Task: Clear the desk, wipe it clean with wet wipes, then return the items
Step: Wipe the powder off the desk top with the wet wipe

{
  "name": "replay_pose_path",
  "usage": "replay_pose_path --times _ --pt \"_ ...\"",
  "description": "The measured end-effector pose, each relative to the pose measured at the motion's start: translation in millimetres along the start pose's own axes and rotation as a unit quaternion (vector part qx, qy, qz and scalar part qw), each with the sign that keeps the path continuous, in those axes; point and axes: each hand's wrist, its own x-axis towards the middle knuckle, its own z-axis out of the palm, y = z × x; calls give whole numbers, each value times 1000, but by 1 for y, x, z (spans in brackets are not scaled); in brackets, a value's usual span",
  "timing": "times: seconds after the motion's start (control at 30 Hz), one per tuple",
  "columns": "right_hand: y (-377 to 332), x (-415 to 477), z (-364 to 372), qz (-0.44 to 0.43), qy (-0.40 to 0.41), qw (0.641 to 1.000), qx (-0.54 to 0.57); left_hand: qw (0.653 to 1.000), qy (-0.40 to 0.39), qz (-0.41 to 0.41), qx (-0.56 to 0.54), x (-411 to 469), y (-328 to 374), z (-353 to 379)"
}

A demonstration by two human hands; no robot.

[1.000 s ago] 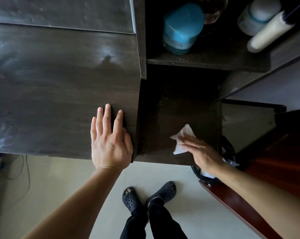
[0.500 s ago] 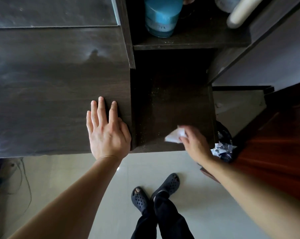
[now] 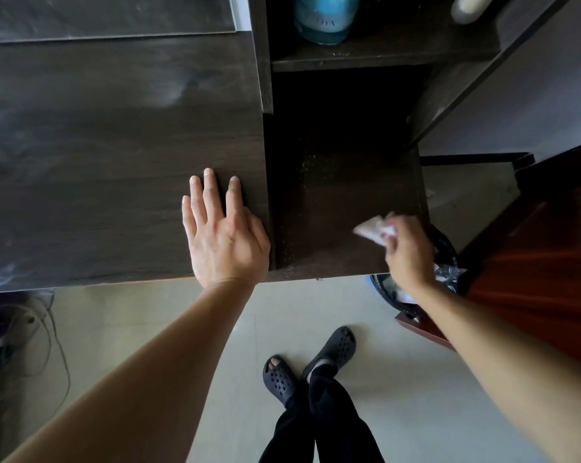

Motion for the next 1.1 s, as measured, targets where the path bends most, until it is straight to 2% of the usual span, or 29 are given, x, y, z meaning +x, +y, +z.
replay_pose_path --times 0.07,0.13,0.2,0.27,0.33,0.43,0.57,0.7,0.8,0.87,1.0,1.07,1.1 --pt "8 7 -2 124 48 991 -4 1000 -3 -3 1 -1 0 0" --pt "-16 -4 14 126 39 991 14 1000 -4 -3 -1 0 0 -1" --pt "-46 -31 33 13 -28 998 56 1000 -9 -3 -1 0 0 -2" --pt "-61 -56 40 -113 -80 989 47 1000 -10 -4 0 1 0 -3" --pt "-52 -57 31 -142 -97 984 38 1000 -12 -4 -1 0 1 -3" --pt "-28 -24 8 -97 -64 993 0 1000 -10 -1 -2 0 2 -3" --pt "-4 70 -2 -8 -32 998 -58 1000 -16 -3 1 0 2 -5" --pt "-27 159 20 21 -57 996 -62 1000 -25 -5 6 1 2 -6" --pt "-51 166 44 -37 -48 997 -50 1000 -25 -12 10 2 3 -7" --pt "-51 130 52 -131 -68 989 -18 1000 -27 -15 7 3 5 -9" --pt "-25 45 38 -314 -175 933 13 1000 -26 -15 4 3 7 -12" --pt "-18 70 32 -342 -183 922 13 1000 -26 -15 2 4 8 -12" --pt "-18 95 32 -319 -173 932 0 1000 -26 -16 2 4 8 -12"
